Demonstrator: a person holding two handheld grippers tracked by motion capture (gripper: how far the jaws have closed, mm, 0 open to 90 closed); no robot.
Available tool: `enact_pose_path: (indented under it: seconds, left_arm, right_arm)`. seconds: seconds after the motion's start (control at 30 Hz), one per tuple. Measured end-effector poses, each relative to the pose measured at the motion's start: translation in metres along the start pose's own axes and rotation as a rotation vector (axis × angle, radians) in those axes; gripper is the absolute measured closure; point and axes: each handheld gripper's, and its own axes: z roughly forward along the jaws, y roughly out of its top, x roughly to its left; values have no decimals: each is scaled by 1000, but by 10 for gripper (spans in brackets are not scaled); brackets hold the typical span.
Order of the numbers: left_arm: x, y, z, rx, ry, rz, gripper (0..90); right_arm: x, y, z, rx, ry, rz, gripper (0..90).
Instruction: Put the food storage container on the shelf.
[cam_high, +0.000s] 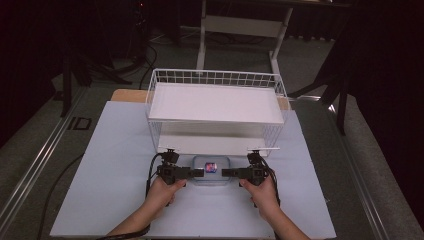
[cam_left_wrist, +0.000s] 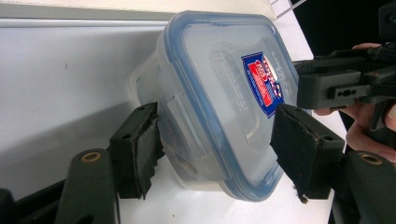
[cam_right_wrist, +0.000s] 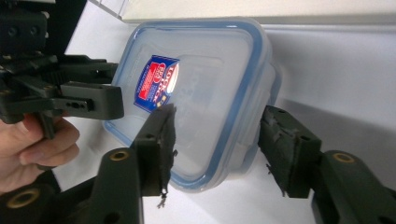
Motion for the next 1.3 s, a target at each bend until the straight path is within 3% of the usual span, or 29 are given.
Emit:
enact_pose_path:
  seconds: [0.2,0.23,0.27,0.33,0.43,0.63,0.8,0.9,1.1,1.3]
  left_arm:
    - [-9,-6,-2,-17,37,46,358]
    - [-10,-8,-4,-27,42,45,362]
    - [-10,-9,-6,-43,33,12,384]
    - [-10,-11,-9,-54,26,3,449]
    - [-16,-15,-11,-61,55,48,459]
    - [-24,-17,-14,-59,86,48,483]
    - [-24,-13,-15,-59,98,55,490]
    - [-24,-8,-17,-78,91,50,495]
    - [-27,5,-20,-102,91,70,496]
    - [-29,21,-21,-117,84,88,496]
  right_arm:
    - [2,-7,-4,-23,1,18,540]
    - [2,-8,-5,-28,3,14,549]
    - [3,-9,-6,-35,0,15,559]
    - [7,-10,-8,-42,-17,-7,579]
    - [11,-13,-10,-45,-35,-41,593]
    - [17,-18,-14,-54,-66,-86,620]
    - [22,-18,-14,-69,-106,-118,637]
    - [20,-15,-16,-88,-104,-110,682]
    - [20,-5,-22,-126,-89,-121,687]
    - [24,9,-29,-150,-106,-151,688]
